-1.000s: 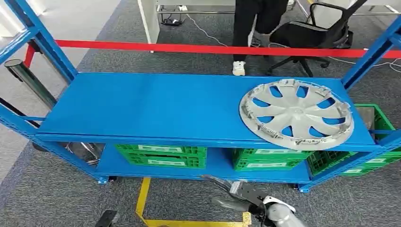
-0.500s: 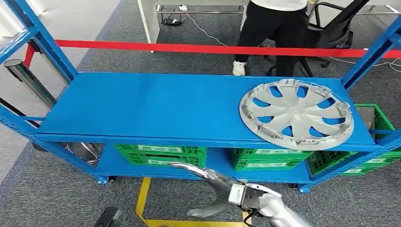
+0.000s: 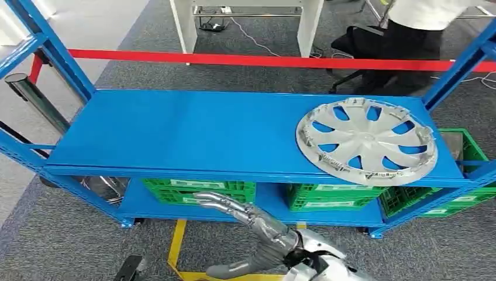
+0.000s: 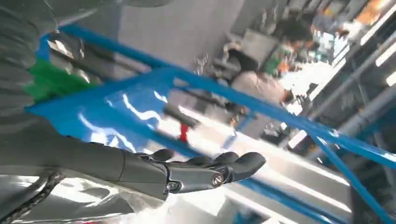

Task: Take the parts from the cabinet and place them on the table.

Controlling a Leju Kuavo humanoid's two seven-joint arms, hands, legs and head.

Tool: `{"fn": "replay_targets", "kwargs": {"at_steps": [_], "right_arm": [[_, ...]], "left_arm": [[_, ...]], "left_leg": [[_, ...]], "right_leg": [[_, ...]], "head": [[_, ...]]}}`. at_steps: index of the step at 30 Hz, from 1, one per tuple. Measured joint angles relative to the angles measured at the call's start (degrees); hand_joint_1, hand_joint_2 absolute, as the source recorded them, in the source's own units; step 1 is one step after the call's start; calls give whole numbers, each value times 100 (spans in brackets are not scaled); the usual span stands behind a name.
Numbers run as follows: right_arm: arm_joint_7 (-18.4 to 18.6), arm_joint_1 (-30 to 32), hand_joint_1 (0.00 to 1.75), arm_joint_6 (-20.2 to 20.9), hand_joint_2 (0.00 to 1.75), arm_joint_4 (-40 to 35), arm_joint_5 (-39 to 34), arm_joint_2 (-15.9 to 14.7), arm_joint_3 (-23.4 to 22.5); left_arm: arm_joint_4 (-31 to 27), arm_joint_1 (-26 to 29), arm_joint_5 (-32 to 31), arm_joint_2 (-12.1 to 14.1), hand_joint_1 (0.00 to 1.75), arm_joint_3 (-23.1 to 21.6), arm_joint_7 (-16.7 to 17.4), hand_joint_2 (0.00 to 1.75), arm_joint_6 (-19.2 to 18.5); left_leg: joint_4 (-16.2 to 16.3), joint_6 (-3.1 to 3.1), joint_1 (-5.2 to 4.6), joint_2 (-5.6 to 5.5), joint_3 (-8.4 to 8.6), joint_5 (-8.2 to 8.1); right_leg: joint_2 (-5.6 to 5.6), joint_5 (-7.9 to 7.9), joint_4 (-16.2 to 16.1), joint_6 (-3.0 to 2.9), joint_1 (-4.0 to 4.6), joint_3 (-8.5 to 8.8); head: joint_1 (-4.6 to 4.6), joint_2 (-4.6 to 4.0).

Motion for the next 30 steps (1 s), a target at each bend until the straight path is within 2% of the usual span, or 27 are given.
{"fn": "replay_targets", "kwargs": {"at_steps": [9, 20, 24, 30], "right_arm": [[163, -34, 0, -1644, 175, -254, 999, -79, 133], [848, -154, 0, -3285, 175, -251, 2878, -190, 233], [1165, -176, 0, -3726, 175, -249, 3548, -228, 244], [1596, -178, 0, -3813, 175, 9, 4418, -241, 284]], "left_arm": [[0, -2, 158, -9, 0, -9, -7, 0, 11], [2, -1, 280, -79, 0, -70, -100, 0, 223], [2, -1, 304, -98, 0, -114, -131, 0, 273], [2, -4, 352, -116, 0, -190, -136, 0, 295]], "left_leg": [[0, 0, 0, 0, 0, 0], [0, 0, 0, 0, 0, 0], [0, 0, 0, 0, 0, 0], [0, 0, 0, 0, 0, 0]], "right_leg": [[0, 0, 0, 0, 0, 1], [0, 0, 0, 0, 0, 0], [1, 0, 0, 0, 0, 0], [1, 0, 0, 0, 0, 1]], "head": [[2, 0], [4, 0], [2, 0], [0, 0]]}}
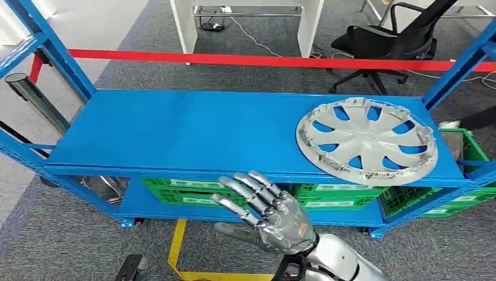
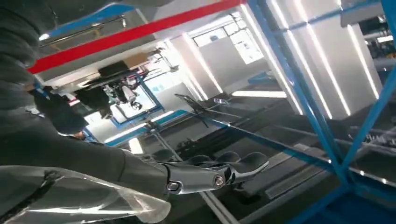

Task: Take the parts from the cabinet and place them on the table.

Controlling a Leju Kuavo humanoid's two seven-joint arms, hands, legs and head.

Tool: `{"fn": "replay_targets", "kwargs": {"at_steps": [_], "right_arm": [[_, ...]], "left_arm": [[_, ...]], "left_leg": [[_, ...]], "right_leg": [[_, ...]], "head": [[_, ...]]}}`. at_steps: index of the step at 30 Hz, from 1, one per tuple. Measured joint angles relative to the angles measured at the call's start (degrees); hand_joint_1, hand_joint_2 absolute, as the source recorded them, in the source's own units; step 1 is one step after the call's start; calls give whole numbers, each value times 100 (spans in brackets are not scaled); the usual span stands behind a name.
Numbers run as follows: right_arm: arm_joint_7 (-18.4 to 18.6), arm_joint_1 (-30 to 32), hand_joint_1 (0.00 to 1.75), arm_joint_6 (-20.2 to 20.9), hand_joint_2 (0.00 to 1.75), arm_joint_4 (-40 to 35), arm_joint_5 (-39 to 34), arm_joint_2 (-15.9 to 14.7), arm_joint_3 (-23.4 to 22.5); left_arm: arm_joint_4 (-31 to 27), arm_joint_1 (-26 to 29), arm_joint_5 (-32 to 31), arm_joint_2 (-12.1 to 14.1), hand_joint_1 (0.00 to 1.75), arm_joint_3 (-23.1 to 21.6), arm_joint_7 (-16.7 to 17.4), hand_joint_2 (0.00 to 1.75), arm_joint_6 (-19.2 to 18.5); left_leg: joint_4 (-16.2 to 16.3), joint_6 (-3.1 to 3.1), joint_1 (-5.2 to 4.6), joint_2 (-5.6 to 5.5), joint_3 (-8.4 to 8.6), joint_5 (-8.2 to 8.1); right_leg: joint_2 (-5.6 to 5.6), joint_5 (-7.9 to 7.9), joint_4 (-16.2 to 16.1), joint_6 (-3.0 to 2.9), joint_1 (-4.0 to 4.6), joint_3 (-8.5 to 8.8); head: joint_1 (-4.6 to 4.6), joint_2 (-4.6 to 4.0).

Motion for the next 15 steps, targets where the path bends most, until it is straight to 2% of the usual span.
{"fn": "replay_targets", "kwargs": {"at_steps": [1, 2, 15], "right_arm": [[59, 5, 0, -2, 0, 85, 105, -7, 13], [114, 4, 0, -2, 175, 160, 175, -15, 32], [717, -105, 0, 9, 175, 1145, 437, -157, 195]], "left_arm": [[0, -1, 11, -2, 0, -17, 0, 0, -2], [0, -1, 20, -2, 0, -39, 2, 0, -7], [0, -13, 48, -4, 0, -212, 26, 0, -151]], "left_leg": [[0, 0, 0, 0, 0, 0], [0, 0, 0, 0, 0, 0], [0, 0, 0, 0, -1, 0]], "right_leg": [[0, 0, 0, 0, 0, 0], [0, 0, 0, 0, 0, 0], [0, 1, 0, 0, 0, 12]], "head": [[0, 0], [0, 0], [0, 0]]}}
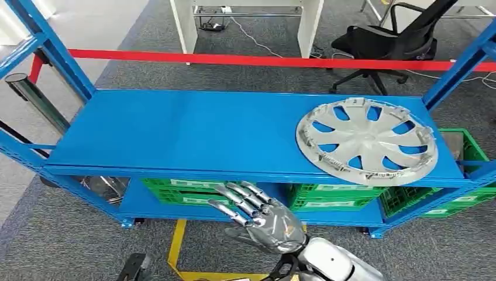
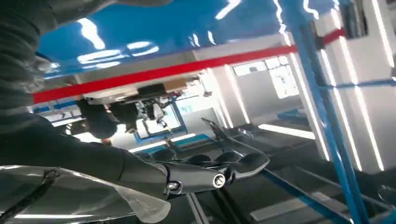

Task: Take the parts from the cabinet and place them on the table.

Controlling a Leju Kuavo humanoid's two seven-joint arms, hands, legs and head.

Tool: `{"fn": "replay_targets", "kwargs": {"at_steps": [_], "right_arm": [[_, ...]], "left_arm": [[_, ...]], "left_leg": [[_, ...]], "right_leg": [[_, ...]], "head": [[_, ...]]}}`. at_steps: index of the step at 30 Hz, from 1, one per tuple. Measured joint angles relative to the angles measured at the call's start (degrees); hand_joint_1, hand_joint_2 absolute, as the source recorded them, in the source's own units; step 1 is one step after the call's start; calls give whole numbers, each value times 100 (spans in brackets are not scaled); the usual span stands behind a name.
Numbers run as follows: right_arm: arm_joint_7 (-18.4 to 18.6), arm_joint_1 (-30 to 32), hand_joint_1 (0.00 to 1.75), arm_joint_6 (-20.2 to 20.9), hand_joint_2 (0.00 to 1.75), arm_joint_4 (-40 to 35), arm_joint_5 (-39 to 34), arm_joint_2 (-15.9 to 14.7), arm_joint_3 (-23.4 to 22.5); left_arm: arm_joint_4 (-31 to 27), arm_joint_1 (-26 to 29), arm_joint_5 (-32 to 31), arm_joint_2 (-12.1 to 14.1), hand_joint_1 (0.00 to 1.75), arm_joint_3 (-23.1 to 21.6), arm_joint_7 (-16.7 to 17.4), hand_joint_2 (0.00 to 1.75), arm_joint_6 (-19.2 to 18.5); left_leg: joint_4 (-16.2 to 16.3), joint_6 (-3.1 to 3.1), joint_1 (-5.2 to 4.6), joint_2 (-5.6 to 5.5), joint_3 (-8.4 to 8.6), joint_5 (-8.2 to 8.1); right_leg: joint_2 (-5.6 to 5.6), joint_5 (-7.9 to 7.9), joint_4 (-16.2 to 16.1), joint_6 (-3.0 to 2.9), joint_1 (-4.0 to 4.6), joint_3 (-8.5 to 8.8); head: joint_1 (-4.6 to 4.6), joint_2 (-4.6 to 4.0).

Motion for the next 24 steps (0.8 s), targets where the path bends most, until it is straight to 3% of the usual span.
{"fn": "replay_targets", "kwargs": {"at_steps": [10, 24], "right_arm": [[179, -183, 0, 138, 175, 634, 79, -90, 63], [352, -568, 0, 280, 175, 878, 179, -111, 61]], "left_arm": [[2, -14, 42, -9, 0, -112, 109, 0, -26], [2, -16, 44, -7, 0, -262, 503, 0, 267]], "left_leg": [[0, 0, 0, 0, -1, 0], [1, 1, 0, 0, -4, 1]], "right_leg": [[0, 0, 0, 0, 0, 6], [0, 2, 2, 1, 0, 44]], "head": [[2, 0], [0, 0]]}}
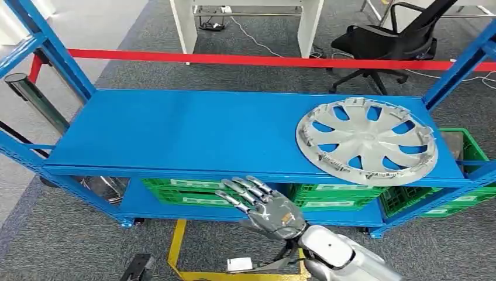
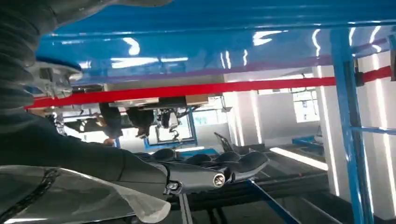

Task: Take the parts from the cabinet and place them on the table.

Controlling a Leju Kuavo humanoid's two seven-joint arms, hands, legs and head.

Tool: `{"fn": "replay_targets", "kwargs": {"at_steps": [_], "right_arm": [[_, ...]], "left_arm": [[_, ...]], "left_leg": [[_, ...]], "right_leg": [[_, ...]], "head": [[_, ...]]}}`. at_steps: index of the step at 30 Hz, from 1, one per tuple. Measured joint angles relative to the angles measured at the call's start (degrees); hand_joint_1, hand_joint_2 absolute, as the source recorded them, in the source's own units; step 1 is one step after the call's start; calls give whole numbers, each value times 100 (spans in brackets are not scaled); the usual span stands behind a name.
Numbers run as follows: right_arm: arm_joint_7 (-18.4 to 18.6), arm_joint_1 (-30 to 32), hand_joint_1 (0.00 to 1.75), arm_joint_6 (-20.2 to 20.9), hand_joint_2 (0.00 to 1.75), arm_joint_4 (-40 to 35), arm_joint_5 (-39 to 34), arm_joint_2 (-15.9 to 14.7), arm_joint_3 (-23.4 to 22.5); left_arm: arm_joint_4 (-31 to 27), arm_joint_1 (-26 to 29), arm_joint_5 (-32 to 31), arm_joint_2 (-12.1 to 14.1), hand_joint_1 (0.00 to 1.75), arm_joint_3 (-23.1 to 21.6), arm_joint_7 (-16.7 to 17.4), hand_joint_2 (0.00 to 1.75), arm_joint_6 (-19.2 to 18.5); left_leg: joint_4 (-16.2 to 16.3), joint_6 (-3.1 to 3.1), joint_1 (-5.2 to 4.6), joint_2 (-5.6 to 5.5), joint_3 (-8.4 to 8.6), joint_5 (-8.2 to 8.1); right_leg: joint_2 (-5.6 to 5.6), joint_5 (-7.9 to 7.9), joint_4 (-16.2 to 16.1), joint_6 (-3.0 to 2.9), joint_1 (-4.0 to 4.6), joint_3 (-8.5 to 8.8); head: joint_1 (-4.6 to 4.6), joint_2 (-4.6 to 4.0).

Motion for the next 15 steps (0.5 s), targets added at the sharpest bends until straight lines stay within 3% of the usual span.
{"fn": "replay_targets", "kwargs": {"at_steps": [15], "right_arm": [[262, -298, 0, 2, 175, -42, 118, -13, -273]], "left_arm": [[13, -1, 22, 13, 0, -92, 4, 0, -109]], "left_leg": [[1, 0, 0, 0, -2, 0]], "right_leg": [[1, 1, 0, 0, 0, 0]], "head": [[0, 0]]}}
